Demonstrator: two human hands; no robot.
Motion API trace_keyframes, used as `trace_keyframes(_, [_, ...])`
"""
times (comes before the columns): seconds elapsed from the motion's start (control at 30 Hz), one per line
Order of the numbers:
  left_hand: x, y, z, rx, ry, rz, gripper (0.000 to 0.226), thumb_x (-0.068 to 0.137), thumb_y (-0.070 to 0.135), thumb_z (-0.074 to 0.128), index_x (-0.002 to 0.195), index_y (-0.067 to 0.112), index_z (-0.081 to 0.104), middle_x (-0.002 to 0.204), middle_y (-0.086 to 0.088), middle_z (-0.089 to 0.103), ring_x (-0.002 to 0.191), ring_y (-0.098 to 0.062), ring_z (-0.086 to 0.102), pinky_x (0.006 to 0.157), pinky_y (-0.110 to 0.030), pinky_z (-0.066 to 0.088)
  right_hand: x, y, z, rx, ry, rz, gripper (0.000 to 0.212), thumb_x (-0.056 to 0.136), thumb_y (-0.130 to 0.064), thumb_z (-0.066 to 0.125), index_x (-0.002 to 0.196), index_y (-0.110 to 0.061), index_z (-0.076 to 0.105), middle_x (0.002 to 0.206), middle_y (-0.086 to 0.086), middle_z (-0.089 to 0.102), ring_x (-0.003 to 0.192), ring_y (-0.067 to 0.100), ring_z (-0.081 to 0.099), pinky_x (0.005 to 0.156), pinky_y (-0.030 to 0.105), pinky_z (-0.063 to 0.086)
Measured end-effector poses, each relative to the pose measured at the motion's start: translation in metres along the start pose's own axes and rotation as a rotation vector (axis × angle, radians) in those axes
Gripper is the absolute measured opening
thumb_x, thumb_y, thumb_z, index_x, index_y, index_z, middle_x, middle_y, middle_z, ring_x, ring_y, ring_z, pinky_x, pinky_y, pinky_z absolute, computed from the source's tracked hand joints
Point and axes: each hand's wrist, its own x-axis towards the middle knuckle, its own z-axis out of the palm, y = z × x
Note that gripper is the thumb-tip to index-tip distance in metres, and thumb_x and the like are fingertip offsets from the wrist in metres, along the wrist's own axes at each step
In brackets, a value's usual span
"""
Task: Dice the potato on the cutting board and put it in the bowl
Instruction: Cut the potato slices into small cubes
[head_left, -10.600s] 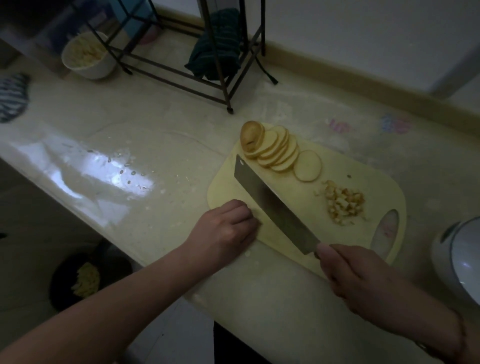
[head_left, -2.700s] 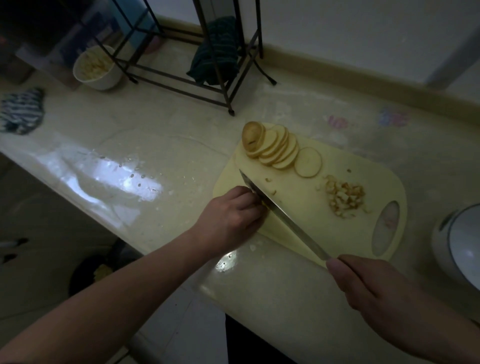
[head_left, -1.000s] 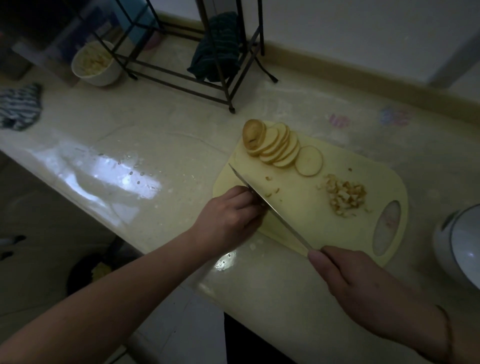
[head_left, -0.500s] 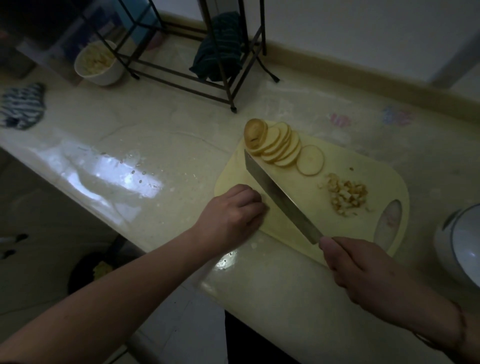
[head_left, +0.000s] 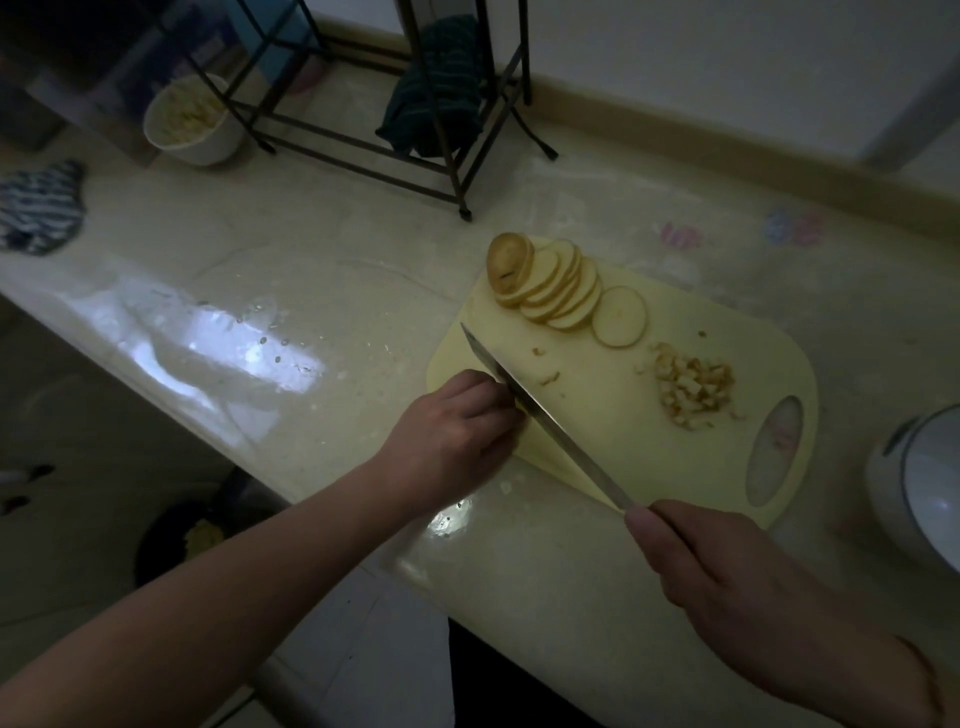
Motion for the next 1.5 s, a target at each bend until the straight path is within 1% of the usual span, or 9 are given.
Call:
trace_keyframes(0.13, [0.000,0.000,0.001,-0.001,-0.001,-0.004,0.008,0.090,0.008,0.070,0.091,0.002,0.076,0.094,-0.012,0.070,0.086,-0.033,0.065,0.071,-0.038,0.055,-0.011,0.002,-0.005,0.018,-0.010,0.025,0.068,0.071,-0.089,0.013,0.076,-0.033,0.050,0.061,-0.011,0.059,0.058,0.008,0.054,0.055,0.019,0.037])
trace_keyframes(0.23, [0.002,0.000,0.001,-0.004,0.008,0.000,0.010,0.090,0.008,0.070,0.090,0.001,0.076,0.092,-0.013,0.070,0.086,-0.033,0.067,0.073,-0.038,0.055,-0.014,0.004,-0.007,0.011,-0.026,0.051,0.081,0.066,-0.093,0.009,0.066,-0.022,0.048,0.060,-0.014,0.059,0.057,0.007,0.054,0.055,0.017,0.036])
trace_keyframes(0.43, [0.003,0.001,0.000,-0.015,-0.004,-0.014,0.011,0.089,0.008,0.069,0.093,0.003,0.077,0.098,-0.012,0.073,0.095,-0.030,0.069,0.081,-0.034,0.056,0.004,-0.001,0.002,-0.022,-0.017,0.040,0.066,0.082,-0.076,0.015,0.060,-0.021,0.046,0.066,-0.017,0.060,0.060,0.007,0.054,0.058,0.021,0.037])
trace_keyframes(0.57, [0.003,0.001,-0.001,-0.026,-0.008,-0.030,0.014,0.091,0.010,0.066,0.093,0.003,0.077,0.099,-0.013,0.072,0.095,-0.030,0.069,0.079,-0.034,0.057,0.019,-0.013,0.009,0.017,0.003,0.023,0.051,0.082,-0.065,0.025,0.059,-0.023,0.044,0.061,-0.021,0.057,0.059,0.004,0.052,0.058,0.016,0.035])
trace_keyframes(0.7, [0.005,0.003,-0.002,-0.033,-0.001,-0.039,0.009,0.090,0.008,0.068,0.087,0.002,0.075,0.092,-0.012,0.070,0.090,-0.030,0.068,0.074,-0.037,0.057,0.023,-0.008,-0.001,0.109,-0.021,0.073,0.056,0.086,-0.061,0.028,0.065,-0.012,0.047,0.052,-0.006,0.048,0.046,0.006,0.043,0.051,0.022,0.031])
trace_keyframes(0.87, [0.005,0.004,-0.001,-0.042,0.022,-0.047,0.010,0.090,0.007,0.070,0.083,0.000,0.073,0.089,-0.012,0.067,0.088,-0.031,0.068,0.072,-0.038,0.056,0.019,-0.002,-0.008,0.171,-0.047,0.131,0.055,0.085,-0.063,0.028,0.064,-0.014,0.043,0.047,-0.007,0.042,0.041,0.005,0.038,0.048,0.024,0.027])
trace_keyframes(1.0, [0.002,0.003,-0.003,-0.048,0.028,-0.004,0.011,0.091,0.006,0.069,0.086,-0.003,0.073,0.090,-0.016,0.067,0.083,-0.033,0.065,0.069,-0.039,0.054,0.015,-0.007,-0.001,0.168,-0.058,0.073,0.061,0.089,-0.068,0.028,0.066,-0.013,0.042,0.049,-0.006,0.042,0.043,0.006,0.038,0.048,0.021,0.029])
trace_keyframes(1.3, [-0.002,0.000,-0.002,-0.028,0.014,0.005,0.014,0.091,0.009,0.066,0.090,-0.001,0.076,0.091,-0.015,0.070,0.081,-0.035,0.066,0.066,-0.041,0.055,0.003,-0.004,0.003,0.044,-0.019,-0.014,0.065,0.079,-0.077,0.021,0.063,-0.018,0.045,0.058,-0.006,0.056,0.052,0.009,0.049,0.053,0.019,0.034])
trace_keyframes(1.5, [-0.004,0.000,-0.002,-0.042,0.011,-0.009,0.012,0.090,0.008,0.068,0.091,0.001,0.077,0.092,-0.014,0.071,0.084,-0.034,0.067,0.069,-0.040,0.056,-0.010,-0.001,-0.003,0.027,-0.031,0.008,0.062,0.072,-0.088,0.011,0.075,-0.041,0.050,0.063,-0.015,0.059,0.059,0.006,0.055,0.056,0.016,0.037])
